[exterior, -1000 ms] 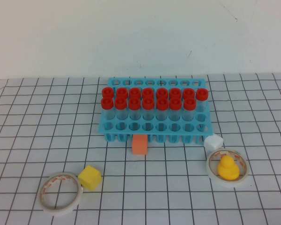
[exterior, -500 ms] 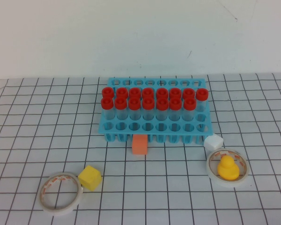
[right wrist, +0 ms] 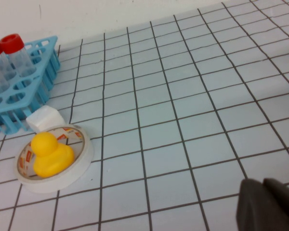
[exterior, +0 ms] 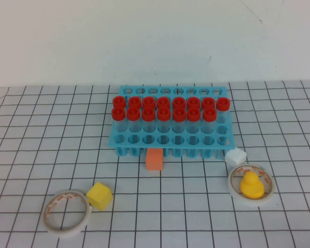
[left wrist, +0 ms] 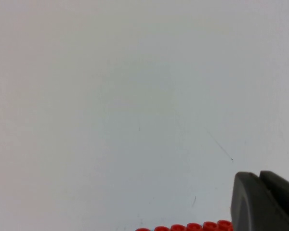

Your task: Place the test tubes

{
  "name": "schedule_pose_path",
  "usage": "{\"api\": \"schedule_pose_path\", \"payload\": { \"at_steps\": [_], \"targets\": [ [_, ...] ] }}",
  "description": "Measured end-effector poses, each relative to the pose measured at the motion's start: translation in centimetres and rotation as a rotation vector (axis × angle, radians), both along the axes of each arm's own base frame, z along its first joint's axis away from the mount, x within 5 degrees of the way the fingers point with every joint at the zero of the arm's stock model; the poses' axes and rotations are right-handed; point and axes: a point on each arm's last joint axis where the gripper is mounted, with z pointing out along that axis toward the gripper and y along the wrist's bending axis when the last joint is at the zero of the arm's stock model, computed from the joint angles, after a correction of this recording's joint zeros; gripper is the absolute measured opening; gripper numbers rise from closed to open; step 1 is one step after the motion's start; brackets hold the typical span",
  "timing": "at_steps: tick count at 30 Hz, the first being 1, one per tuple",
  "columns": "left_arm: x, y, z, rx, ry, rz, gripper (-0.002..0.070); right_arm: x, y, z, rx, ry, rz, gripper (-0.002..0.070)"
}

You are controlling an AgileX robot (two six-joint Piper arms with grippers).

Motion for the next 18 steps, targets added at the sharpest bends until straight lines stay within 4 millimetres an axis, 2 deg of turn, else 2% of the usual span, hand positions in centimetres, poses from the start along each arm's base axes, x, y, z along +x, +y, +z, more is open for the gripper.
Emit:
{"api": "schedule_pose_path", "payload": {
  "at_steps": [7,10,15,18],
  "targets": [
    [-0.3,-1.2,-1.9,0.119,0.038,0.057,-0.0001,0.0,0.0,0.0,0.000,0.000,0.000,-0.0001],
    [-0.1,-1.4,-3.2,0.190,0.181,0.116,-0.0001,0.0,0.0,0.0,0.000,0.001,0.000,-0.0001],
    [0.1,-0.5,-5.4,0.132,0.438,0.301,-0.0001,0.0,0.0,0.0,0.000,0.001,0.000,-0.0001],
    [0.1,-0.1,-6.0,0.187,0.479,0.374,-0.0001,0.0,0.0,0.0,0.000,0.001,0.000,-0.0001]
  ]
}}
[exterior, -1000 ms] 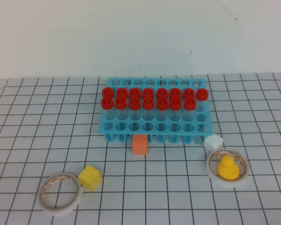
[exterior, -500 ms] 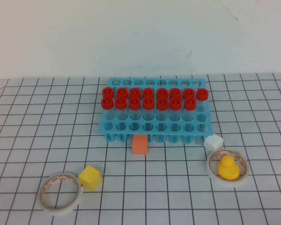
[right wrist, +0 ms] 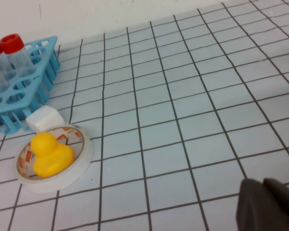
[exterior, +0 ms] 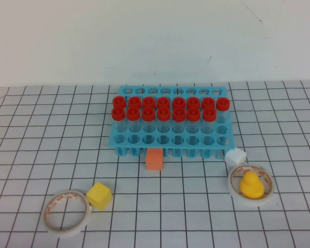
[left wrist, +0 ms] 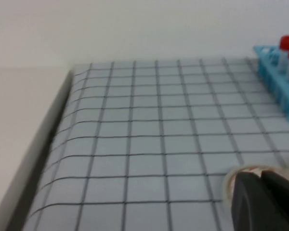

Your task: Place the test tubes

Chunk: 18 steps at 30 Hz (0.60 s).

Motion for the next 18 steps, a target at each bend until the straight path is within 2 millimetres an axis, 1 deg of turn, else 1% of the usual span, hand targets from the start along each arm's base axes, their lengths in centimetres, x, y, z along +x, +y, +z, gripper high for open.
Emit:
{"api": "schedule_pose_path", "payload": {
  "at_steps": [6,10,14,15,18],
  "targets": [
    [0.2,0.2,-2.0,0.125,0.068,0.006,-0.0001,0.0,0.0,0.0,0.000,0.000,0.000,-0.0001],
    [0.1,0.2,-2.2,0.170,0.087,-0.009,-0.0001,0.0,0.0,0.0,-0.002,0.000,0.000,-0.0001],
    [0.1,0.2,-2.3,0.278,0.102,-0.035,-0.0001,0.0,0.0,0.0,-0.002,0.000,0.000,-0.0001],
    [0.1,0.2,-2.3,0.332,0.106,-0.047,-0.0001,0.0,0.0,0.0,-0.002,0.000,0.000,-0.0001],
    [0.1,0.2,-2.3,0.366,0.107,-0.054,-0.0001,0.0,0.0,0.0,-0.002,0.000,0.000,-0.0001]
  ]
}}
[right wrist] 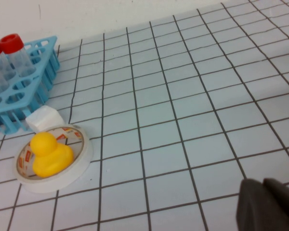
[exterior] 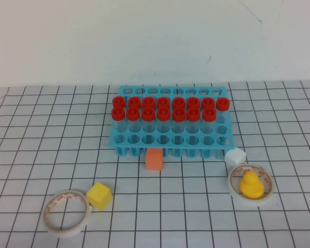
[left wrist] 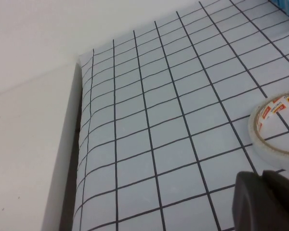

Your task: Place the test tubes

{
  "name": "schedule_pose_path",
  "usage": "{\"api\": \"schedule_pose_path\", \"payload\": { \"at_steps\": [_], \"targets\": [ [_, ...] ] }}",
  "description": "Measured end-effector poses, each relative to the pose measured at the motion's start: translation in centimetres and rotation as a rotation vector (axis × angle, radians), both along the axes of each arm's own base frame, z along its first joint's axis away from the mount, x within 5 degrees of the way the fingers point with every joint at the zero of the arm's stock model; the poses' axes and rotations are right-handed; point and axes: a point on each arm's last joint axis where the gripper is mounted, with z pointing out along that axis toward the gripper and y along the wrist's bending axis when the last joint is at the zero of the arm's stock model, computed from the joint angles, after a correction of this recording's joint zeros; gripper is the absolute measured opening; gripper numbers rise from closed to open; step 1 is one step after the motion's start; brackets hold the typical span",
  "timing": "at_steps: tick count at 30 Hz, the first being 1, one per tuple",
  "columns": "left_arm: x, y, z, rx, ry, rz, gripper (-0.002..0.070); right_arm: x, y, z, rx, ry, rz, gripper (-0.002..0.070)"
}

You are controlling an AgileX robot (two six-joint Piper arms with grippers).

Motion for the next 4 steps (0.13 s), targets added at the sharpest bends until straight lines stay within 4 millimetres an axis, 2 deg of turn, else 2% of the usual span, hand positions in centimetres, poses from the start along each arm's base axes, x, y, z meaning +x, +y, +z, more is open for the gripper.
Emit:
{"api": "schedule_pose_path", "payload": {
  "at_steps": [4],
  "targets": [
    [0.00,0.00,0.00,0.001,0.000,0.000,-0.0001,0.00,0.00,0.00,0.000,0.000,0.000,-0.0001]
  ]
}}
